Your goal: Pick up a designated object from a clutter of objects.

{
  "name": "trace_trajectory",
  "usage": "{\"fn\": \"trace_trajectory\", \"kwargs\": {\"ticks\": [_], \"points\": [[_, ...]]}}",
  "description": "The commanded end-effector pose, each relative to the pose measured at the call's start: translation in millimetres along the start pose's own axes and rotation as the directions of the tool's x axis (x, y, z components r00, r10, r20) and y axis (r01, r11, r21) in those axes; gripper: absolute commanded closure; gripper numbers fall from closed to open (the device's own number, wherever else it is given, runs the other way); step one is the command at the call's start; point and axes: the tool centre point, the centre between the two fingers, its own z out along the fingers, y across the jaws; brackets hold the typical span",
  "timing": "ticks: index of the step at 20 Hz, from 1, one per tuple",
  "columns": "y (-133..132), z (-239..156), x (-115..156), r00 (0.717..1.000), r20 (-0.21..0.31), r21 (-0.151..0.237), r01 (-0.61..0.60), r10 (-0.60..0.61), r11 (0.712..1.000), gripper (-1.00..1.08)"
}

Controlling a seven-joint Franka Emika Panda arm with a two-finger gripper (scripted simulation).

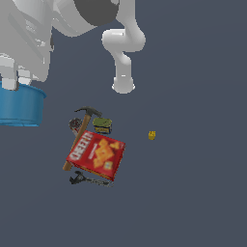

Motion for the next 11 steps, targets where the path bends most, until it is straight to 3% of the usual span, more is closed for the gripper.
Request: {"fn": "trace_trajectory", "kwargs": {"ticks": [1,11], "points": [[-3.0,-5.0,6.0,1.0,-0.003,0.017,-0.001,0.001,1.0,1.08],[-5.2,-11.1,14.7,1.0,-0.005,0.037,-0.005,0.005,0.999,1.08]]}}
